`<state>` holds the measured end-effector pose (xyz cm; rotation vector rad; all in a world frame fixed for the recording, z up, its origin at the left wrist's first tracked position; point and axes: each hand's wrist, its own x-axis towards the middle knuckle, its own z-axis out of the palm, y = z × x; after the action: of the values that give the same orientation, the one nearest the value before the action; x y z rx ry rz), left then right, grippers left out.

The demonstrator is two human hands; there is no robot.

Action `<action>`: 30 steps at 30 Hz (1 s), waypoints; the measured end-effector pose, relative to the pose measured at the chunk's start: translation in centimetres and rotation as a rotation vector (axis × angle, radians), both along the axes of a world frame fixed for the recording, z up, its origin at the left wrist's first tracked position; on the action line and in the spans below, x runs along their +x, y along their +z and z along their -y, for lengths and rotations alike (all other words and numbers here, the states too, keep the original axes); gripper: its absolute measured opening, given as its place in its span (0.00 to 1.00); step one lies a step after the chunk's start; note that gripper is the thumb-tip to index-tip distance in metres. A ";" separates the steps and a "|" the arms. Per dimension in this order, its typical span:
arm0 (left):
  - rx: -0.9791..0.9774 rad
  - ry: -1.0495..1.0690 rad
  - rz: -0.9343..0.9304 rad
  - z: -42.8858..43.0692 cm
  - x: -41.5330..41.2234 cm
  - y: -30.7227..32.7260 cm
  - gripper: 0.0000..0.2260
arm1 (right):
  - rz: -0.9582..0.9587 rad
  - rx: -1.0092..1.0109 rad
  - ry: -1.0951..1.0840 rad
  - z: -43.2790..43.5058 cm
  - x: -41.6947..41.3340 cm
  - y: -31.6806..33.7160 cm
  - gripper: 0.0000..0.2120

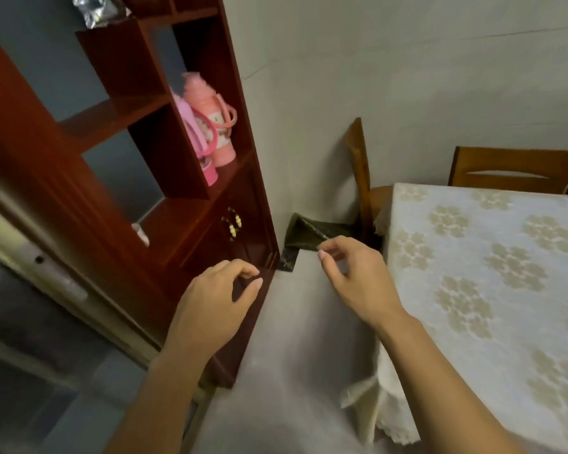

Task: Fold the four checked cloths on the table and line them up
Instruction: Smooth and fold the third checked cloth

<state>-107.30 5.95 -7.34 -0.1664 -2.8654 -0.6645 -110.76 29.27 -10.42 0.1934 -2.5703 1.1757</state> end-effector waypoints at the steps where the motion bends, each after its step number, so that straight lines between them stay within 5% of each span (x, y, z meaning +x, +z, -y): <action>1: -0.024 -0.014 -0.010 -0.1 -1.9 0.5 0.08 | -0.006 -0.012 -0.013 0.1 -1.6 0.2 0.08; 30: 0.089 -0.925 0.054 -16.0 -49.6 -3.9 0.06 | 0.073 0.027 -0.884 -8.8 -29.7 -0.9 0.09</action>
<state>-156.93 21.91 -11.24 -1.5171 -2.6780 -0.9233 -140.43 38.02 -11.30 -0.8973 -2.2756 0.7906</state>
